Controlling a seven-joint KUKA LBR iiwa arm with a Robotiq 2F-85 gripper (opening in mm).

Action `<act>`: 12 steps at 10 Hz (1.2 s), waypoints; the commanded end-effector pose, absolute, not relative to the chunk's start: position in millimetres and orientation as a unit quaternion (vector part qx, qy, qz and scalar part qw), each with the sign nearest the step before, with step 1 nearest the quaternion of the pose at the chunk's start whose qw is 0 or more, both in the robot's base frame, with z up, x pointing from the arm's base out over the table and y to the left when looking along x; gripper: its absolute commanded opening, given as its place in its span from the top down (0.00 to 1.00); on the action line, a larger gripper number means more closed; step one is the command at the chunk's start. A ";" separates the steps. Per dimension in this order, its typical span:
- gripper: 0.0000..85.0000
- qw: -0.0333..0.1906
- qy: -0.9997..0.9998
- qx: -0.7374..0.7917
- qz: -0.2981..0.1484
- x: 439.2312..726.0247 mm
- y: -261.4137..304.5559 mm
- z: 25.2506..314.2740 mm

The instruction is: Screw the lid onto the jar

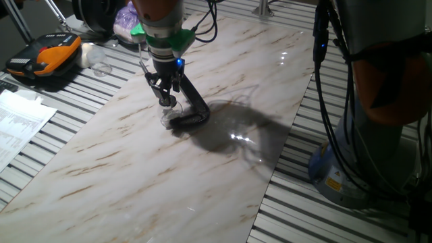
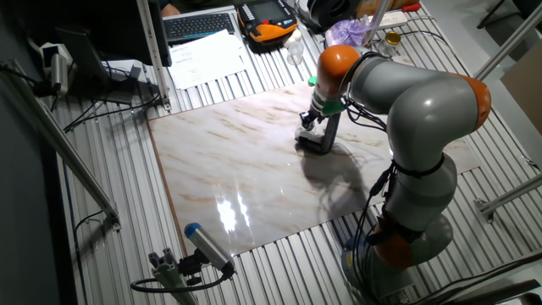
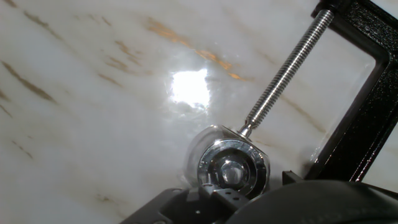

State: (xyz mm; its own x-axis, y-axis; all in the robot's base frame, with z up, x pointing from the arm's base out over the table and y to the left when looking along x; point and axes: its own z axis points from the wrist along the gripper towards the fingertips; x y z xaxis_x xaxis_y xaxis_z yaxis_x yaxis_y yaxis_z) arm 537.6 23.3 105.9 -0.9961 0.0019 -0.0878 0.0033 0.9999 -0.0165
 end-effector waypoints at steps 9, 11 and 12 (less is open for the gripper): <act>0.20 0.029 1.000 -0.008 0.008 537.9 24.8 107.2; 0.20 0.028 0.999 -0.014 0.008 538.2 25.9 106.7; 0.20 0.028 0.999 -0.014 0.008 538.4 26.4 106.7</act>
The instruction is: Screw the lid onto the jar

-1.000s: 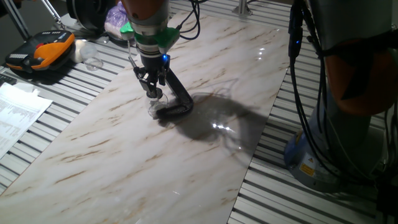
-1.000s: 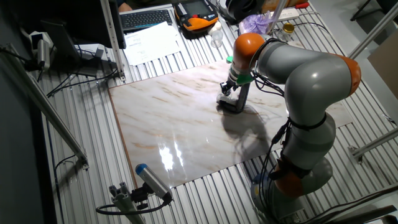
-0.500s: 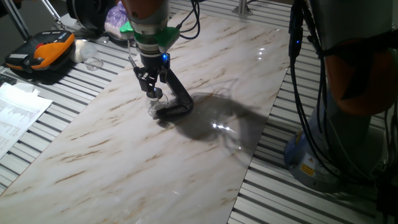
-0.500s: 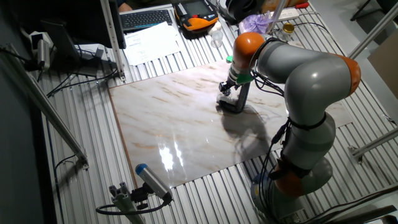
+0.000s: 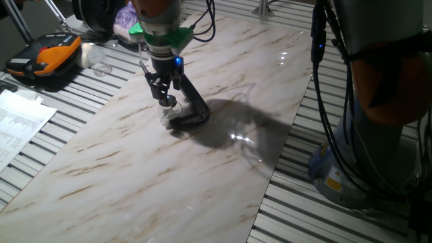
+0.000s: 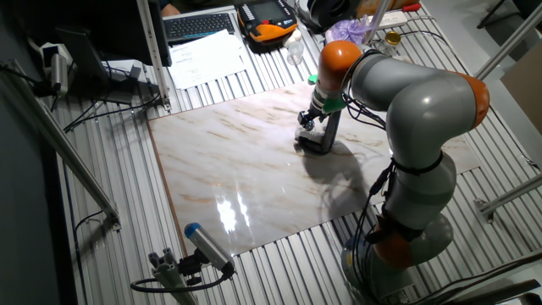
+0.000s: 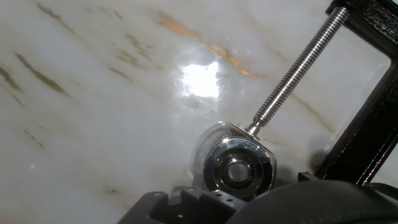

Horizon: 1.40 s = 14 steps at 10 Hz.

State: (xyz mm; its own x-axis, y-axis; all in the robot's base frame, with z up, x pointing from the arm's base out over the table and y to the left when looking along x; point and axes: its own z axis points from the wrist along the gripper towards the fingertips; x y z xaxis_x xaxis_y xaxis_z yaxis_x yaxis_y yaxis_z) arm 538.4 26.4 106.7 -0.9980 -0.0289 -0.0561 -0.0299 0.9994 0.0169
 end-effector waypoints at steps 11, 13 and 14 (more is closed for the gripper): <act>0.20 0.029 0.999 -0.019 0.001 541.7 32.4 98.1; 0.20 0.029 0.999 -0.020 -0.003 541.6 33.1 97.6; 0.20 0.029 0.999 -0.020 -0.003 541.8 33.2 97.2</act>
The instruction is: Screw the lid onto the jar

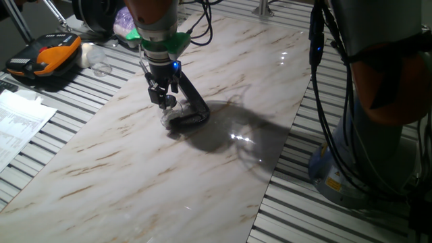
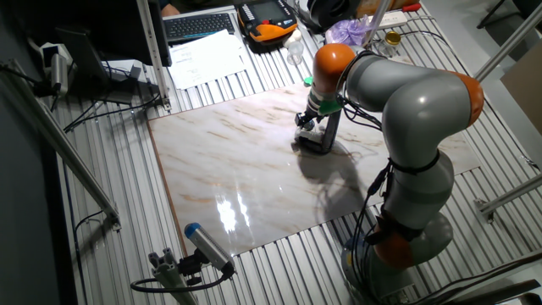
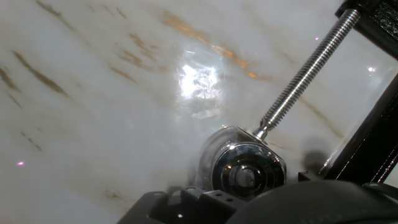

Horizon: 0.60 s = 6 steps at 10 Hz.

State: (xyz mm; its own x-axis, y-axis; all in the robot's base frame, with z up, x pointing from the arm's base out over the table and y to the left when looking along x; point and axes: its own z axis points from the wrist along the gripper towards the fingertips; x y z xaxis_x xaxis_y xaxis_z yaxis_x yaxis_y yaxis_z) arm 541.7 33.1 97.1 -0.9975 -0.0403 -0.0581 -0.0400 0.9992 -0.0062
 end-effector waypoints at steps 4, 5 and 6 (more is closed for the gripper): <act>0.20 0.030 0.999 -0.020 -0.003 541.9 34.4 95.4; 0.20 0.030 0.999 -0.020 -0.003 542.0 34.8 94.9; 0.20 0.030 0.999 -0.020 -0.003 542.2 34.9 94.5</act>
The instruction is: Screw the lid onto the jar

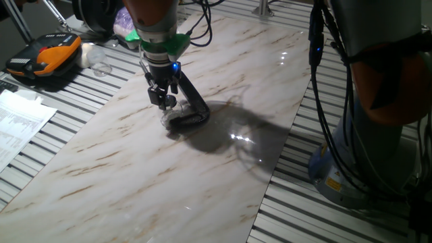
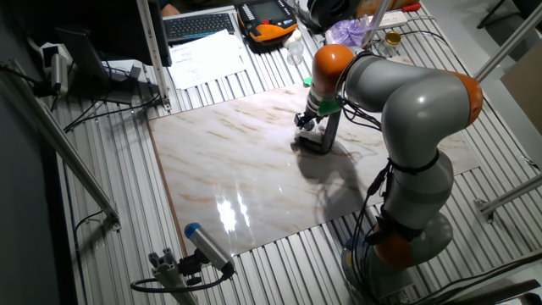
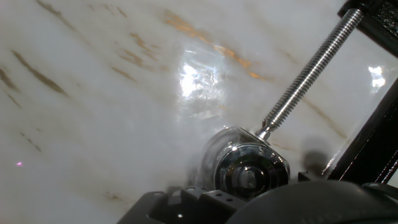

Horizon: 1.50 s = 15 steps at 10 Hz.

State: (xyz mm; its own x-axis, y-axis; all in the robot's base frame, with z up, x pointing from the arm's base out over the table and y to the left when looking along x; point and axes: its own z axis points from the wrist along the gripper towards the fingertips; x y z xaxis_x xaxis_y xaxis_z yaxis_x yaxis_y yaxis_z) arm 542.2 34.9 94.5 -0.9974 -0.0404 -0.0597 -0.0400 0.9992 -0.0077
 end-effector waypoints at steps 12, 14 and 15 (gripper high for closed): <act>0.40 -0.001 0.997 -0.083 -0.005 545.1 30.0 99.5; 0.40 -0.014 0.997 -0.078 0.010 545.2 33.4 100.8; 0.40 -0.010 0.996 -0.081 0.017 543.6 34.2 102.5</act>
State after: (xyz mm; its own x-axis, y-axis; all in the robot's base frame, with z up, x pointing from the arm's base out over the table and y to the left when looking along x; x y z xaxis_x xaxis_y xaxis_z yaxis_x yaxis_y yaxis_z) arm 543.3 34.1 102.8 -0.9864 -0.1638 0.0120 -0.1632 0.9859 0.0357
